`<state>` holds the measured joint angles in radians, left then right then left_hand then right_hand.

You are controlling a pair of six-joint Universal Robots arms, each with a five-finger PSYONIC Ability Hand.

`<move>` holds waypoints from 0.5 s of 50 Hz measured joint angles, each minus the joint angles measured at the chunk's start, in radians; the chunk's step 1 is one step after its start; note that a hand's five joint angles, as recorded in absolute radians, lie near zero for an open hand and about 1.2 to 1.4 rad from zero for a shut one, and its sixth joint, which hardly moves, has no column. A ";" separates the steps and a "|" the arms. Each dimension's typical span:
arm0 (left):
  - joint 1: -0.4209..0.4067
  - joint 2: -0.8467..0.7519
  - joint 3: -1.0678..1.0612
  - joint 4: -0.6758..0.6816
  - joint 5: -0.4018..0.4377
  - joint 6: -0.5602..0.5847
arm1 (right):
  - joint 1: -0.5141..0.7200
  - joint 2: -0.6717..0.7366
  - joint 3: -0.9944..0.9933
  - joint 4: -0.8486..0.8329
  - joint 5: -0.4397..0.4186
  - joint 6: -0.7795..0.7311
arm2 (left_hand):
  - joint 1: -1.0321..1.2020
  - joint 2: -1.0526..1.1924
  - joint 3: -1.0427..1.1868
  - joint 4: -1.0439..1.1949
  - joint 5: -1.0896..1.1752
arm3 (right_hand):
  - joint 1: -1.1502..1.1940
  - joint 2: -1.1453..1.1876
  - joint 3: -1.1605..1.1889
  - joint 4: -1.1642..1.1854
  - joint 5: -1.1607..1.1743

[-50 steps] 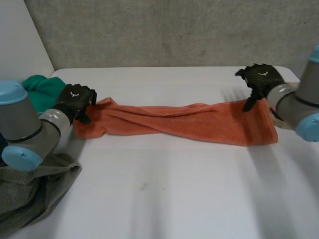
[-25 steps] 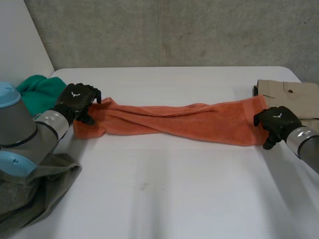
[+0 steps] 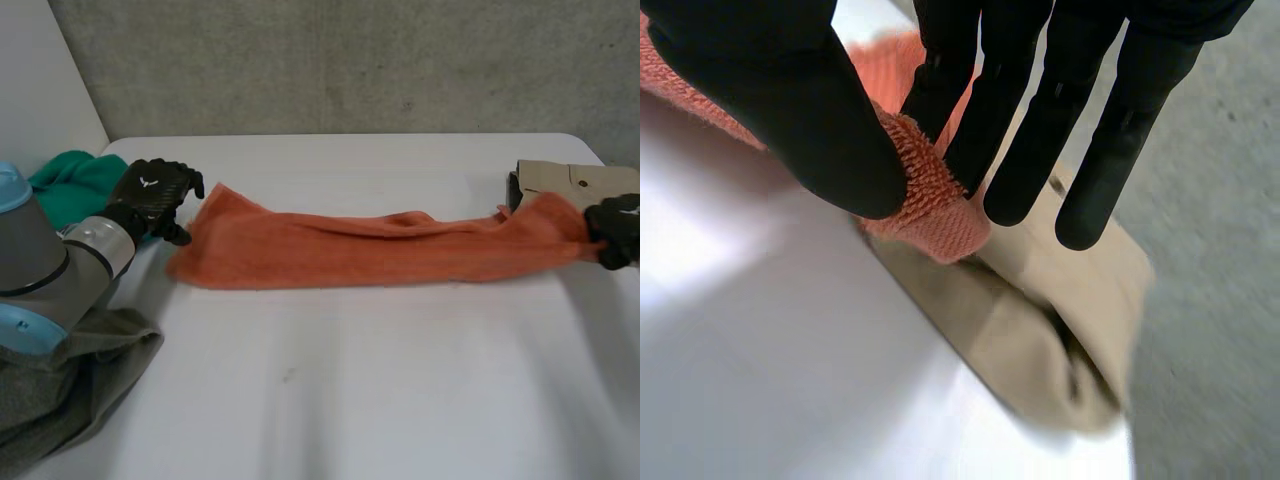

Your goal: Fold the laundry.

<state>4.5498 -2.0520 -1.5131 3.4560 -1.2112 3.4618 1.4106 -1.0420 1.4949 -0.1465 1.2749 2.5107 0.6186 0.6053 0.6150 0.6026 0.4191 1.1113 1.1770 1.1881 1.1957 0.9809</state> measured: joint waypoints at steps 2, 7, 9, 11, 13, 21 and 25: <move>0.001 0.010 -0.010 -0.003 0.003 0.001 | -0.044 0.002 -0.031 0.061 0.006 -0.058 | 0.000 0.000 -0.005 0.000 -0.002 | 0.000 0.000 0.000 0.000 0.000; 0.008 0.036 -0.041 -0.007 0.013 0.003 | -0.118 0.023 -0.122 0.171 0.053 -0.190 | 0.000 -0.001 -0.006 -0.001 -0.002 | 0.000 0.000 0.000 0.000 0.000; 0.014 0.050 -0.058 -0.006 0.020 0.004 | -0.131 0.036 -0.178 0.204 0.096 -0.240 | 0.000 -0.001 -0.006 -0.001 -0.002 | 0.000 0.000 0.000 0.000 0.000; 0.020 0.060 -0.069 -0.005 0.027 0.005 | -0.121 0.042 -0.216 0.216 0.130 -0.261 | 0.000 -0.001 -0.006 -0.001 -0.002 | 0.000 0.000 0.000 0.000 0.003; 0.025 0.068 -0.076 -0.004 0.034 0.005 | -0.092 0.040 -0.245 0.216 0.155 -0.270 | 0.000 -0.001 -0.006 -0.001 -0.002 | 0.000 0.000 0.000 0.000 0.009; 0.042 0.088 -0.089 -0.005 0.050 -0.001 | 0.225 -0.050 -0.228 0.039 0.153 -0.240 | 0.000 -0.001 -0.006 -0.001 -0.002 | -0.001 0.000 0.005 0.001 0.011; 0.043 0.096 -0.098 -0.005 0.053 -0.004 | 0.420 -0.077 -0.158 -0.130 0.074 -0.231 | 0.000 -0.001 -0.006 -0.001 -0.002 | -0.001 0.000 0.005 0.001 0.011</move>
<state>4.5932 -1.9559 -1.6115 3.4513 -1.1581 3.4577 1.8301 -1.1188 1.3373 -0.2767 1.3488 2.2800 0.6186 0.6045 0.6087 0.6012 0.4171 1.1107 1.1770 1.1931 1.1967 0.9922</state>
